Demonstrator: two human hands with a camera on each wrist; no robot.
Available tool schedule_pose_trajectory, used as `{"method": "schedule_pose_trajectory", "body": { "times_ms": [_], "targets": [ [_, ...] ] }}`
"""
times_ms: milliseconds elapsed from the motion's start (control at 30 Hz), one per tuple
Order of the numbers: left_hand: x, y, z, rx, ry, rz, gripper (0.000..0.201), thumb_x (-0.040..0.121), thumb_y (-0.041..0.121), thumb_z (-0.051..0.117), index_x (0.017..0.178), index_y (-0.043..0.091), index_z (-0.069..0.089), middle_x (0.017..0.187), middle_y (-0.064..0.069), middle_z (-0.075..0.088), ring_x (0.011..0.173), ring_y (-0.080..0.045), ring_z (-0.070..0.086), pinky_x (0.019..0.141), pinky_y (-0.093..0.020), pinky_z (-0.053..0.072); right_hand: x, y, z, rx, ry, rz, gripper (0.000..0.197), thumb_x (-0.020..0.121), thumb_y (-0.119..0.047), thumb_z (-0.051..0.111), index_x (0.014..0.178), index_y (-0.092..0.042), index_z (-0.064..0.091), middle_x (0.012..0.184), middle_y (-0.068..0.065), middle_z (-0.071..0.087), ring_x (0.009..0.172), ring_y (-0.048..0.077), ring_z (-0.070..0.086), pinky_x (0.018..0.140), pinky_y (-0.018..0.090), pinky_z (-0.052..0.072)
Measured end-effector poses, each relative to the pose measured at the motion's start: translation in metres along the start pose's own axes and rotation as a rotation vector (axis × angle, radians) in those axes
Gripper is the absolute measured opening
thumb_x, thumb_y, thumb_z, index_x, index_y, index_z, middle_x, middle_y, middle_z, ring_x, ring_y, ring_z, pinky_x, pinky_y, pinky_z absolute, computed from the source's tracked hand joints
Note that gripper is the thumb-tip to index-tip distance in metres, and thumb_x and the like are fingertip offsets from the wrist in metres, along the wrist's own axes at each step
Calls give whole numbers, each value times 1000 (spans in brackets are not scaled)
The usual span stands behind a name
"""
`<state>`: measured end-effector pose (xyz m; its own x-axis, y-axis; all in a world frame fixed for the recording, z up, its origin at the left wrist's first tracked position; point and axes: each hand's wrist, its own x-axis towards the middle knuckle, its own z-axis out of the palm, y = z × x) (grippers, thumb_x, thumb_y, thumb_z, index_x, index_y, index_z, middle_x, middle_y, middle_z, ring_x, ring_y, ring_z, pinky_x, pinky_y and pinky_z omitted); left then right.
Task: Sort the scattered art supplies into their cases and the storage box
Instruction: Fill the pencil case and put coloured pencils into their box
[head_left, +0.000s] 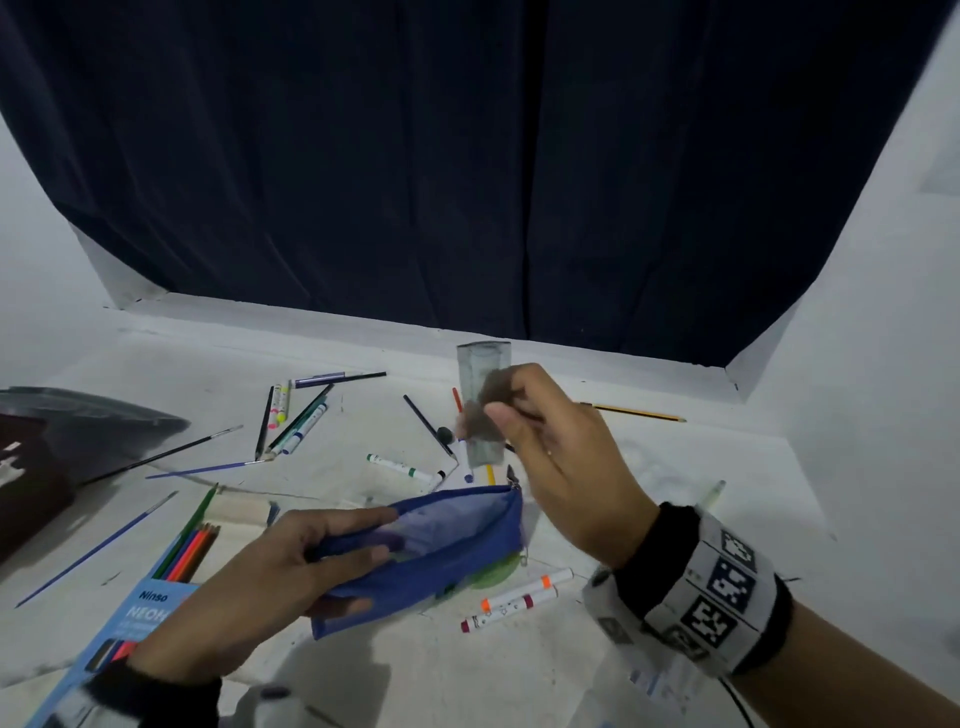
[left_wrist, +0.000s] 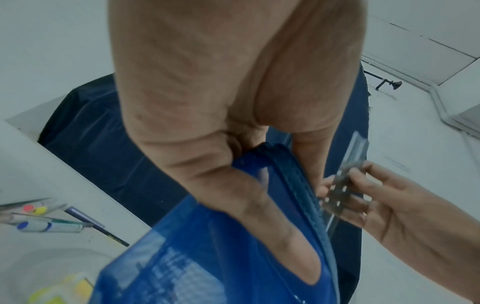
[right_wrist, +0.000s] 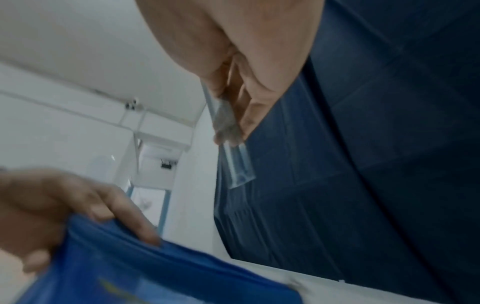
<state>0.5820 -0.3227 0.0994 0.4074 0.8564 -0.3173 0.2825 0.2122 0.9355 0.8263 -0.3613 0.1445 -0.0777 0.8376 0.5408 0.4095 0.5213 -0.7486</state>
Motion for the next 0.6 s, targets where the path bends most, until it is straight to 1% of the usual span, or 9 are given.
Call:
{"method": "schedule_pose_trajectory", "body": {
  "times_ms": [67,100,167,233,333,367,433,533,600],
  "targets": [
    [3,2,2,-9,-70,-2,33,93,9,65,121,26,71,115,0,75,108,-19,70,73,-29,61,-2,-6,10,144,-106,52,12,104,-17,44,106,-10,54,98,6,73,96,20,71,90,39,56],
    [4,2,1,-33,-104,3,33,92,11,66,121,26,71,116,-1,75,107,-19,70,73,-29,60,-4,-2,14,123,-180,63,12,104,-18,45,107,-12,55,96,6,72,94,19,70,89,41,55],
    [3,1,-2,-116,-172,9,34,87,21,77,121,24,73,119,-3,73,110,-20,70,73,-29,60,-6,14,21,-124,-338,9,15,104,-21,46,112,-19,58,95,2,70,90,18,67,84,43,53],
    [4,-3,-6,-151,-216,28,40,80,26,82,119,22,74,122,-3,72,114,-18,68,76,-29,60,-9,36,27,-405,-482,-46,26,102,-19,48,125,-26,60,100,2,70,91,19,63,82,38,51],
    [3,-7,-12,-194,-176,44,37,84,12,74,119,22,74,122,-2,72,114,-17,68,77,-29,61,-12,52,37,-535,-566,-81,36,100,-15,46,133,-25,58,106,4,69,96,21,62,84,37,51],
    [4,-10,-15,-210,-151,47,38,83,13,76,119,22,74,123,-3,72,114,-19,68,79,-31,61,-10,51,39,-507,-525,-78,33,101,-19,46,131,-22,60,107,3,68,97,19,62,86,35,51],
    [5,-14,-23,-230,-121,57,47,75,25,85,120,23,73,124,-6,71,116,-22,67,82,-35,61,-4,46,36,-411,-362,-45,30,102,-25,50,128,-22,63,108,-4,69,95,9,61,86,24,49],
    [2,-16,-38,-224,-37,106,70,52,43,90,119,27,74,123,-4,72,115,-20,68,80,-35,62,9,47,21,-338,-18,-43,21,98,-15,57,114,-19,71,97,-11,67,85,4,61,78,15,46],
    [-2,-15,-48,-210,11,158,84,42,55,94,119,29,74,122,-1,72,115,-18,68,78,-35,62,15,62,10,-362,107,44,17,95,-8,58,98,-19,70,84,-16,64,74,4,60,67,11,42]
  ]
}}
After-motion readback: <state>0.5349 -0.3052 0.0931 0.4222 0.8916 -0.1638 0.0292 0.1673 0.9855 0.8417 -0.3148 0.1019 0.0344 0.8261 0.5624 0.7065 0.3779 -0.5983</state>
